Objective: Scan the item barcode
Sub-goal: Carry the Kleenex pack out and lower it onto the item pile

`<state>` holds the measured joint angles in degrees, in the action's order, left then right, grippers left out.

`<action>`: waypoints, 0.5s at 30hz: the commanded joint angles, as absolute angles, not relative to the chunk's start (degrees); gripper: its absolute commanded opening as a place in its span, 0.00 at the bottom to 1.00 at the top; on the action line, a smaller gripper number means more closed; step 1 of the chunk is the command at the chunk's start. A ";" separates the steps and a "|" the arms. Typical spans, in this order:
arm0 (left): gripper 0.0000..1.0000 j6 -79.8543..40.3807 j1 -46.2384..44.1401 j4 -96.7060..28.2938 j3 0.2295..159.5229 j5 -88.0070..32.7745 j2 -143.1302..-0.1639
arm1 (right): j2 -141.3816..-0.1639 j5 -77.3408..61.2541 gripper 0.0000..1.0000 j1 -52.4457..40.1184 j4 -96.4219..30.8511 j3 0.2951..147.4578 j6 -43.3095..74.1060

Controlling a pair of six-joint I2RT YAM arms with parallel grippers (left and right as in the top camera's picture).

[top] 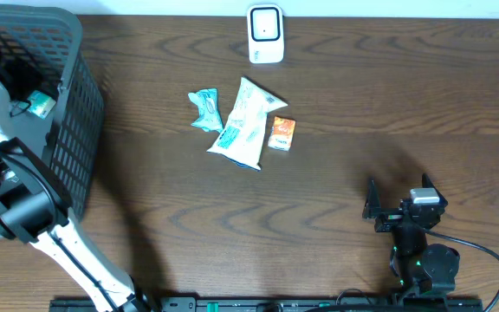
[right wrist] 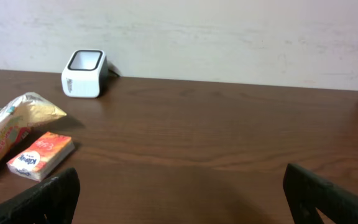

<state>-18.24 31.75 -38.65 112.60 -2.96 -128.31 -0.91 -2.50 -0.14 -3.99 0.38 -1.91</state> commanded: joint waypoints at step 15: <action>0.86 -18.98 31.24 -33.08 107.04 -0.32 -133.88 | -0.67 -2.04 0.99 -0.43 -4.19 0.32 -1.32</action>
<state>-18.41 31.38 -33.15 107.79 -2.42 -131.61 -0.91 -2.48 -0.14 -3.99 0.38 -1.91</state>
